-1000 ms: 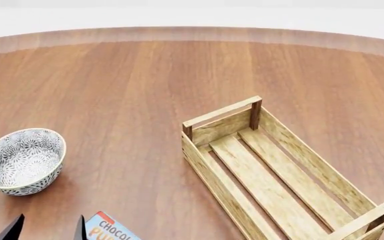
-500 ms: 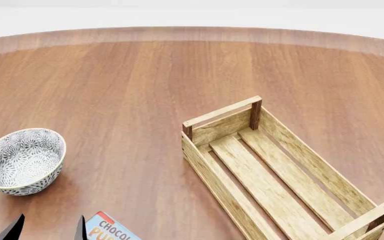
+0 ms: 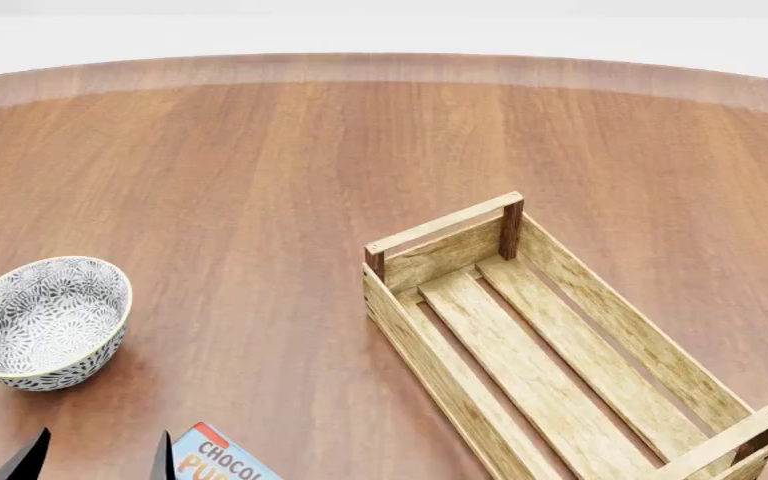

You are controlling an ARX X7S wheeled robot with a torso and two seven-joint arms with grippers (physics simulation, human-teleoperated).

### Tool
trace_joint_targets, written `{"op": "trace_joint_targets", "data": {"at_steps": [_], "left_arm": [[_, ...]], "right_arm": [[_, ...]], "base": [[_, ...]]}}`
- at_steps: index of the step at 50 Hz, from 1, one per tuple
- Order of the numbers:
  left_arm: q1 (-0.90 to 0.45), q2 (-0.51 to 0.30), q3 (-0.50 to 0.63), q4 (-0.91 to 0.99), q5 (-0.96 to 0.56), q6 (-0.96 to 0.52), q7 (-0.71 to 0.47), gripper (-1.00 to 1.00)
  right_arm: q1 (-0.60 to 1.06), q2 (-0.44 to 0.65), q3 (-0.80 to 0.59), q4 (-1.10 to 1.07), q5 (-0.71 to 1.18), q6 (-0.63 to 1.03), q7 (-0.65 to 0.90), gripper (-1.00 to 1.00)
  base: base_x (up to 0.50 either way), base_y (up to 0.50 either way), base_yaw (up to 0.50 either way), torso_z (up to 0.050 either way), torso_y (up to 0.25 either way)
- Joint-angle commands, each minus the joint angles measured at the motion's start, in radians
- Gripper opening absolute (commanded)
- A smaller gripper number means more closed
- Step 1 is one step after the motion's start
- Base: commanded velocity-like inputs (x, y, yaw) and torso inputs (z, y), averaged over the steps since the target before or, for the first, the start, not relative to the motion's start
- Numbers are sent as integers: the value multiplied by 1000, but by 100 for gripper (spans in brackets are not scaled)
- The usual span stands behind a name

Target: Pick up the chocolate pudding and put it in the tray.

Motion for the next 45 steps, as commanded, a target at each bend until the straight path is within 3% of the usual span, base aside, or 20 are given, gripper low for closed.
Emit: {"op": "trace_joint_targets", "data": {"at_steps": [1, 16, 17, 31, 45], "left_arm": [[-1, -3, 6, -3, -2, 5, -4, 100], [1, -11, 15, 6, -5, 6, -12, 100], [1, -12, 15, 10, -6, 2, -13, 100], [3, -18, 21, 12, -12, 7, -17, 100], [-1, -23, 25, 9, -19, 12, -21, 100]], "right_arm": [[7, -4, -7, 11, 5, -5, 0, 100], [9, 0, -15, 13, 7, -15, 6, 100], [8, 1, -17, 14, 5, -19, 7, -100], [3, 7, -17, -3, 23, -30, 3, -100], [73, 30, 78, -157, 34, 76, 134, -100]], "base": [[0, 0, 0, 0, 0], [0, 0, 0, 0, 0], [0, 0, 0, 0, 0], [0, 0, 0, 0, 0], [0, 0, 0, 0, 1]]}}
